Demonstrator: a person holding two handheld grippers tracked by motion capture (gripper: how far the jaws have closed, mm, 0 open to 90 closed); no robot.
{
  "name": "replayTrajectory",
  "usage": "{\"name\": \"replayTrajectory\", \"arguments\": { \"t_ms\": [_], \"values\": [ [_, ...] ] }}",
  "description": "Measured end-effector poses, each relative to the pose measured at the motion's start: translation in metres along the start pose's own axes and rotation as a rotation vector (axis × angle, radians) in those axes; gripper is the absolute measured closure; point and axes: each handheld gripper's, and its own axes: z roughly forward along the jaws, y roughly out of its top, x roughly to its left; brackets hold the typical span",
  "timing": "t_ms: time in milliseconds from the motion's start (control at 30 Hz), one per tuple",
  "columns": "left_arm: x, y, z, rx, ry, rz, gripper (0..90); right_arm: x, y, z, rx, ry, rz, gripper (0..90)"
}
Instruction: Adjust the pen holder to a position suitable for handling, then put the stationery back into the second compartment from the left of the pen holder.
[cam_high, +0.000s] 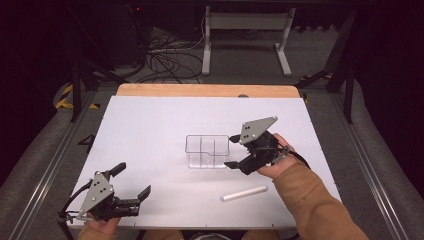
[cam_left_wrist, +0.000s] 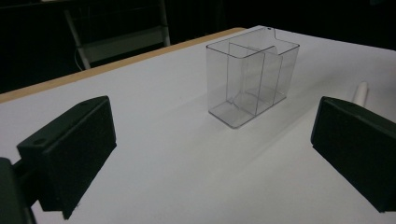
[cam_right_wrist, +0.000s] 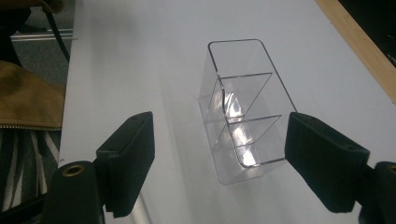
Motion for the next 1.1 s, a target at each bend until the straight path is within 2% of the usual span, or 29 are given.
{"name": "replayTrajectory", "arguments": {
  "t_ms": [333,367,467,600,767,933,1100],
  "values": [
    [-0.001,0.000,0.002,0.005,-0.004,0.002,0.7,0.003,-0.023,-0.005,0.000,-0.004,0.036,25.3],
    [-0.001,0.000,0.002,0.003,-0.003,-0.004,0.7,0.005,-0.030,-0.005,0.015,-0.004,0.039,25.5],
    [0.000,0.000,0.001,0.001,-0.001,-0.005,0.7,0.007,-0.036,-0.004,0.032,0.008,0.046,26.5],
    [-0.001,0.000,0.002,0.006,-0.003,0.000,0.7,0.011,-0.042,0.001,0.083,0.022,0.036,27.6],
    [-0.001,0.000,0.001,0.003,-0.002,-0.005,0.7,0.016,-0.050,0.010,0.166,0.050,0.001,28.5],
    [-0.001,0.000,0.002,0.003,-0.002,-0.005,0.7,0.020,-0.056,0.018,0.213,0.063,-0.006,28.8],
    [-0.001,0.000,0.002,0.003,-0.001,-0.004,0.7,0.023,-0.059,0.026,0.266,0.098,-0.025,30.9]
  ]
}}
